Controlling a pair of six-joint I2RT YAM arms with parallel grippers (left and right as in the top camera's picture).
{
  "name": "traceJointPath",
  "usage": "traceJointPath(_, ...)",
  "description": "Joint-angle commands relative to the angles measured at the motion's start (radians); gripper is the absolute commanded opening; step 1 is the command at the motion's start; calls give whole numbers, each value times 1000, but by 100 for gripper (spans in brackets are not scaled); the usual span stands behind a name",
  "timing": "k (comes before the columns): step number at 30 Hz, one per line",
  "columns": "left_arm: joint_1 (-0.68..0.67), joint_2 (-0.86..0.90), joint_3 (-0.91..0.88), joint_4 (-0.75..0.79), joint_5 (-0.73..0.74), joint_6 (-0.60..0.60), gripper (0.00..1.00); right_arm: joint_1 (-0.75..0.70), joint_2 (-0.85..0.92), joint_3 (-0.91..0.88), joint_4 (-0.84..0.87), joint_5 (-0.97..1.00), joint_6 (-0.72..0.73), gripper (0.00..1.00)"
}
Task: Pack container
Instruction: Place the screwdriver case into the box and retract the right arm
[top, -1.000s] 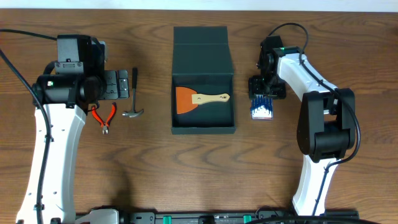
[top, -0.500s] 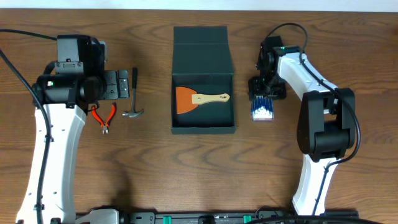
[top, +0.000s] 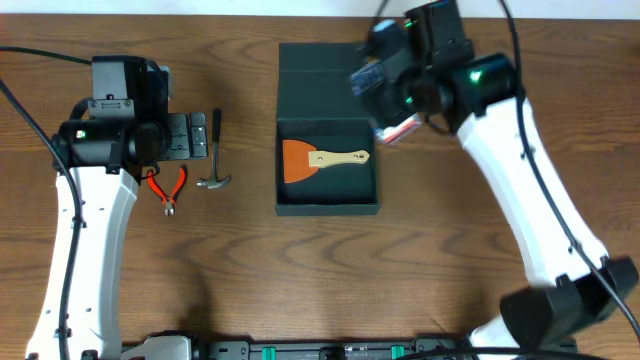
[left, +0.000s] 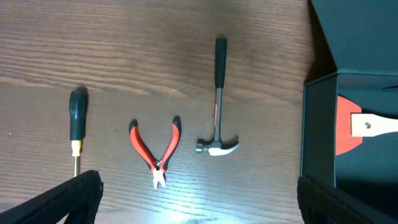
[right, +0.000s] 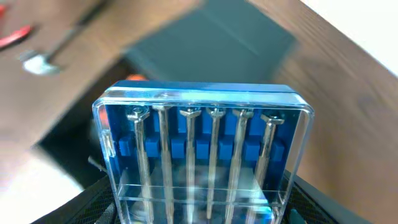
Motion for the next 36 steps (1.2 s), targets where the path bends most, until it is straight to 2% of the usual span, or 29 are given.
traceJointPath(1, 5, 6, 19, -2, 6, 14, 98, 96, 43, -22, -48, -72, -275, 1)
traceJointPath(9, 5, 6, 19, -3, 6, 14, 98, 190, 150, -51, -107, -78, -647, 1)
traceJointPath(12, 5, 6, 19, -3, 6, 14, 98, 195, 208, -53, -107, -109, -731, 1)
traceJointPath(28, 5, 6, 19, -3, 6, 14, 98, 217, 454, -53, -112, -145, -763, 1)
traceJointPath(33, 5, 6, 19, -3, 6, 14, 98, 217, 447, -47, -105, -48, -734, 14)
traceJointPath(34, 5, 6, 19, -3, 6, 14, 98, 217, 442, -42, -105, -8, -715, 29)
traceJointPath(35, 5, 6, 19, -3, 6, 14, 98, 217, 433, -34, -108, 42, -693, 35)
traceJointPath(36, 5, 6, 19, -3, 6, 14, 98, 217, 425, -27, -113, 75, -681, 36)
